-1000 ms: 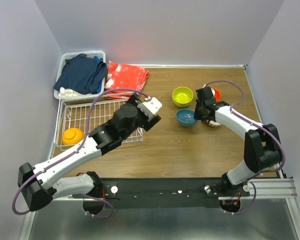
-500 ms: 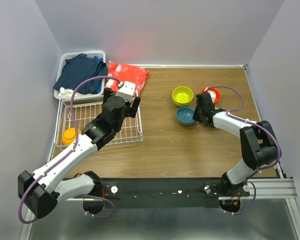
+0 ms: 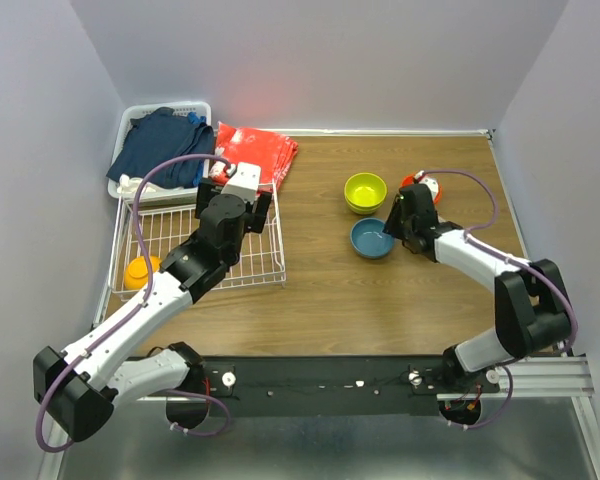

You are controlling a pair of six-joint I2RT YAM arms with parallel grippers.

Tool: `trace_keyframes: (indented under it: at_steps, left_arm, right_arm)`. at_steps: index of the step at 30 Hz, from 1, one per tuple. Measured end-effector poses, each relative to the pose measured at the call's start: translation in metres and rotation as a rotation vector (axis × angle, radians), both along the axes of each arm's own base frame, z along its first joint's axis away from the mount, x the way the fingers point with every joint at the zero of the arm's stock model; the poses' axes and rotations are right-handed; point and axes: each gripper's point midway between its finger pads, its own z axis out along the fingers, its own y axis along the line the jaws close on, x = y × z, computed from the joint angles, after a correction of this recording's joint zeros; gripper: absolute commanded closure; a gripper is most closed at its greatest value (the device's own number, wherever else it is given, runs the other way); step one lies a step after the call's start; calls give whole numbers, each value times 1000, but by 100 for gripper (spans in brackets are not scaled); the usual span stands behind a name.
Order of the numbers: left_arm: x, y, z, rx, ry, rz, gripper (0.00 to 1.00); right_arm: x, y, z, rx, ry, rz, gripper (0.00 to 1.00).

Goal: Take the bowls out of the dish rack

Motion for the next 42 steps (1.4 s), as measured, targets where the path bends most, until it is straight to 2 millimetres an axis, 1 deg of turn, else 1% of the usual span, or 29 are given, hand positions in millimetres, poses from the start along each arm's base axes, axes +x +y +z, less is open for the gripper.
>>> trace_keyframes:
  at_steps: [1,4,5,6,9,10,11,13,16,17,19,22,26,31,34,36,39,42]
  left_arm:
    - [0,1,0,1,0,4,1]
    - [3,6,-1,3,2,22,1]
    - [3,8,-2,5,4,28,1]
    - [5,10,-3,7,7,35,1]
    - [11,18,-10,18,27,67,1]
    - [12,19,-13,21,33,74,1]
    - [15,25,-19,21,53,97,1]
    - [19,33,-28,23,83,131,1]
    - [21,49,-43,0,139,194,1]
    - [22,55,-46,-10,155,219,1]
    - [19,73,-55,-37,195,289,1]
    - [10,99,-66,-77,247,392,1]
    - [-8,128,-80,-127,304,512,1]
    - [-36,157,-105,-198,362,640,1]
    - [-49,178,-121,-234,399,739,1]
    - [-57,188,-130,-259,415,792,1]
    - [-63,197,-137,-279,426,843,1]
    - [-64,201,-144,-286,439,866,1]
  right_arm:
    - [1,1,9,10,-22,8,47]
    - [1,5,34,37,-82,34,39]
    - [1,7,42,47,-99,46,31]
    - [0,10,50,56,-118,66,29]
    - [-4,17,77,85,-183,129,15]
    - [-5,19,84,89,-199,145,13]
    - [-6,20,90,94,-216,158,8]
    - [-9,23,106,105,-256,187,6]
    - [-13,26,119,118,-292,218,5]
    - [-14,28,121,124,-300,229,5]
    - [-17,32,122,140,-311,253,5]
    - [-23,38,113,163,-294,291,5]
    - [-29,45,106,190,-273,328,5]
    - [-37,52,111,229,-296,359,5]
    - [-43,56,117,231,-319,374,5]
    - [-45,60,123,231,-339,382,5]
    - [-48,64,127,229,-352,393,5]
    - [-48,64,126,219,-356,390,5]
